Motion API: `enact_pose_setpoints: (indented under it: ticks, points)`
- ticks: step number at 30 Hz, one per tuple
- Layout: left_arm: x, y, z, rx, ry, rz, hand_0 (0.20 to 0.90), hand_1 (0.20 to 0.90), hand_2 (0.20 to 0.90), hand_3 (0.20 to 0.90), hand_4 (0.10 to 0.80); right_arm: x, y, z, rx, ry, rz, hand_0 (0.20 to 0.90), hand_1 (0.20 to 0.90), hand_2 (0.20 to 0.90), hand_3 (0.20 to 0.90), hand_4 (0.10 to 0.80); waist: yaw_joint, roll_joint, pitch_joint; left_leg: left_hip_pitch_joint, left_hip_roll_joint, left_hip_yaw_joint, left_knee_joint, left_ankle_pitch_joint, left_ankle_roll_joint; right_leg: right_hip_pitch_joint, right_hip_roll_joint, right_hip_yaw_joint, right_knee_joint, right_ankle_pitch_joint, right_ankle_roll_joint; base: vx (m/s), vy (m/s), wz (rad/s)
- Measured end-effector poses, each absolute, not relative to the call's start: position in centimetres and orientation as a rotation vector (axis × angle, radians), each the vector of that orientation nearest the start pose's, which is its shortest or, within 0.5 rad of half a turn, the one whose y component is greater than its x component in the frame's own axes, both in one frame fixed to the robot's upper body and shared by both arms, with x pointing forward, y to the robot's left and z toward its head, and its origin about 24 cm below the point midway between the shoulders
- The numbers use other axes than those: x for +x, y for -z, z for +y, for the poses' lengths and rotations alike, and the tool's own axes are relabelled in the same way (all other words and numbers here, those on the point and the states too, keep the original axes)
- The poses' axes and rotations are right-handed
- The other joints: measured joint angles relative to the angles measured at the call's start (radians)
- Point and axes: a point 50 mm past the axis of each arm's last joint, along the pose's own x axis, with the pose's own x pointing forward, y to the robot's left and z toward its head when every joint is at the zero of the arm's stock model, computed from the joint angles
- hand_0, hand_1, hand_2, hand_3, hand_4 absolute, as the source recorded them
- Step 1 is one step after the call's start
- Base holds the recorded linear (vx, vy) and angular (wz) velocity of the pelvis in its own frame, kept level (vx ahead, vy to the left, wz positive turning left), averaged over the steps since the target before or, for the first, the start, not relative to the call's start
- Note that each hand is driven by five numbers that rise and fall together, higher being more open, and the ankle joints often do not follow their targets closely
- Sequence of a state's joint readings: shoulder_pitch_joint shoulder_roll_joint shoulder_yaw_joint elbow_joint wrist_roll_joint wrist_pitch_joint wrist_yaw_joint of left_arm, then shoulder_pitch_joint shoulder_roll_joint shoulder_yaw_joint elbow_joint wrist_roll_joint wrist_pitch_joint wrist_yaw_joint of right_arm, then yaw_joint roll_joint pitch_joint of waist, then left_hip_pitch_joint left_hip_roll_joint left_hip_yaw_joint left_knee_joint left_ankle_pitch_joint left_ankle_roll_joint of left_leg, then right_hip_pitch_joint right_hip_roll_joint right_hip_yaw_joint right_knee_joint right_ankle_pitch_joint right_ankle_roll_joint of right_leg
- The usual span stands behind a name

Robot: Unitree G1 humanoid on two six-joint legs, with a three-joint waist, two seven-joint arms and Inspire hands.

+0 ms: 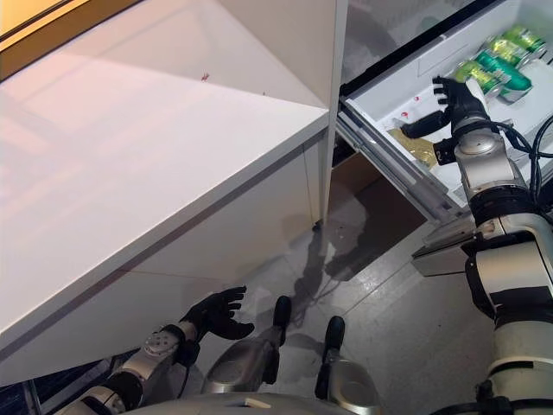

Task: Put drinks into fridge and close the fridge

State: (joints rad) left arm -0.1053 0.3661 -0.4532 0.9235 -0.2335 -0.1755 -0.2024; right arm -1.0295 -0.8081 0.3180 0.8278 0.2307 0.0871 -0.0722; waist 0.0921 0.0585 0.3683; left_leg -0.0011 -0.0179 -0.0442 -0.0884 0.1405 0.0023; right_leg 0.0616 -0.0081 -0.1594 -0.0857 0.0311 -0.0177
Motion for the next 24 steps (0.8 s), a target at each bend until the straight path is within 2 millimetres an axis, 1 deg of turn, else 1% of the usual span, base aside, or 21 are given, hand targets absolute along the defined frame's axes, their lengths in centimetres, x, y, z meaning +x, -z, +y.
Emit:
enact_pose_setpoints:
  ticks: [1,2,3,4,6,9,10,12,14,15,17,20,24]
  points:
    - [18.4,11.4,20.4,0.258,0.357,0.762,0.900,0.900,0.900,0.900,0.800,38.4,-24.4,-29.3,-0.596,0.301,-0.144,0.900,0.900,0.900,0.900,0.800,-0.006,-0.016,-0.008,0.007,0.000,0.015,0.000,-0.004,0.002,0.001,-0.001,0.013,0.000,0.001,0.002,0.031,0.063,-0.22]
    - [18.2,11.5,20.5,0.258,0.356,0.772,0.900,0.900,0.900,0.900,0.800,38.3,-24.6,-29.3,-0.587,0.320,-0.170,0.900,0.900,0.900,0.900,0.800,-0.014,-0.027,-0.014,0.008,-0.001,0.019,0.000,-0.005,0.003,0.002,-0.002,0.015,0.000,0.002,0.003,0.040,0.064,-0.20]
    - [18.1,11.6,20.5,0.259,0.355,0.778,0.900,0.900,0.900,0.900,0.800,38.0,-24.8,-29.5,-0.553,0.353,-0.194,0.900,0.900,0.900,0.900,0.800,-0.021,-0.038,-0.020,0.010,-0.001,0.021,0.000,-0.006,0.005,0.004,-0.003,0.017,-0.001,0.003,0.004,0.054,0.078,-0.09]
    - [18.1,11.6,20.6,0.261,0.353,0.779,0.900,0.900,0.900,0.900,0.800,37.8,-24.8,-30.0,-0.532,0.394,-0.207,0.900,0.900,0.900,0.900,0.800,-0.027,-0.050,-0.027,0.014,-0.002,0.022,0.000,-0.007,0.006,0.005,-0.004,0.020,-0.001,0.003,0.005,0.064,0.085,-0.07]
    - [18.2,11.6,20.5,0.259,0.355,0.780,0.900,0.900,0.900,0.900,0.800,36.9,-24.6,-31.5,-0.408,0.488,-0.234,0.900,0.900,0.900,0.900,0.800,-0.026,-0.064,-0.036,0.032,-0.003,0.037,0.000,-0.014,0.010,0.018,-0.005,0.035,-0.001,0.003,0.006,0.053,0.073,-0.17]
    - [17.8,11.8,20.6,0.258,0.350,0.802,0.900,0.900,0.900,0.900,0.800,35.8,-24.2,-33.1,-0.249,0.611,-0.281,0.900,0.900,0.900,0.900,0.800,-0.036,-0.069,-0.049,0.066,-0.004,0.070,0.000,-0.030,0.014,0.038,-0.007,0.072,-0.004,0.007,0.012,0.032,0.058,-0.34]
    - [17.5,12.0,20.7,0.257,0.348,0.815,0.900,0.900,0.900,0.900,0.800,35.3,-23.8,-33.7,-0.193,0.643,-0.290,0.900,0.900,0.900,0.900,0.800,-0.046,-0.069,-0.065,0.066,-0.005,0.075,0.000,-0.031,0.016,0.039,-0.009,0.075,-0.004,0.008,0.013,0.021,0.049,-0.24]
    - [16.9,12.4,20.9,0.255,0.340,0.843,0.900,0.900,0.900,0.900,0.800,34.3,-22.4,-35.0,-0.087,0.717,-0.294,0.900,0.900,0.900,0.900,0.800,-0.062,-0.069,-0.098,0.071,-0.005,0.086,0.000,-0.034,0.017,0.039,-0.010,0.089,-0.004,0.008,0.014,0.027,0.047,-0.19]
    - [16.4,12.7,21.0,0.251,0.337,0.863,0.900,0.900,0.900,0.900,0.800,33.7,-21.2,-35.7,-0.015,0.763,-0.291,0.900,0.900,0.900,0.900,0.800,-0.080,-0.065,-0.120,0.083,-0.005,0.095,-0.001,-0.040,0.018,0.046,-0.010,0.099,-0.005,0.008,0.014,0.049,0.044,-0.18]
    - [16.0,12.8,21.1,0.250,0.333,0.878,0.900,0.900,0.900,0.900,0.800,33.4,-20.2,-35.9,0.042,0.783,-0.292,0.900,0.900,0.900,0.900,0.800,-0.094,-0.066,-0.132,0.088,-0.004,0.096,-0.001,-0.041,0.017,0.049,-0.009,0.100,-0.005,0.008,0.015,0.055,0.031,-0.11]
    - [15.4,13.2,21.1,0.243,0.328,0.910,0.900,0.900,0.900,0.900,0.800,32.7,-18.2,-36.3,0.113,0.824,-0.260,0.900,0.900,0.900,0.900,0.800,-0.099,-0.063,-0.151,0.097,-0.002,0.110,-0.001,-0.044,0.016,0.053,-0.007,0.116,-0.005,0.008,0.015,0.058,0.024,-0.19]
    - [14.8,13.6,20.5,0.225,0.334,0.926,0.900,0.900,0.900,0.900,0.800,31.9,-15.4,-36.4,0.125,0.853,-0.194,0.900,0.900,0.900,0.900,0.800,-0.111,-0.050,-0.164,0.103,-0.002,0.118,-0.001,-0.047,0.018,0.056,-0.007,0.123,-0.004,0.008,0.016,0.048,0.026,-0.11]
    - [13.7,14.1,20.0,0.230,0.357,0.958,0.900,0.900,0.900,0.900,0.800,31.3,-11.9,-35.6,0.136,0.853,-0.103,0.900,0.900,0.900,0.900,0.800,-0.115,-0.043,-0.167,0.096,-0.003,0.116,0.010,-0.046,0.019,0.046,-0.008,0.124,0.010,0.005,0.021,-0.023,0.002,0.01]
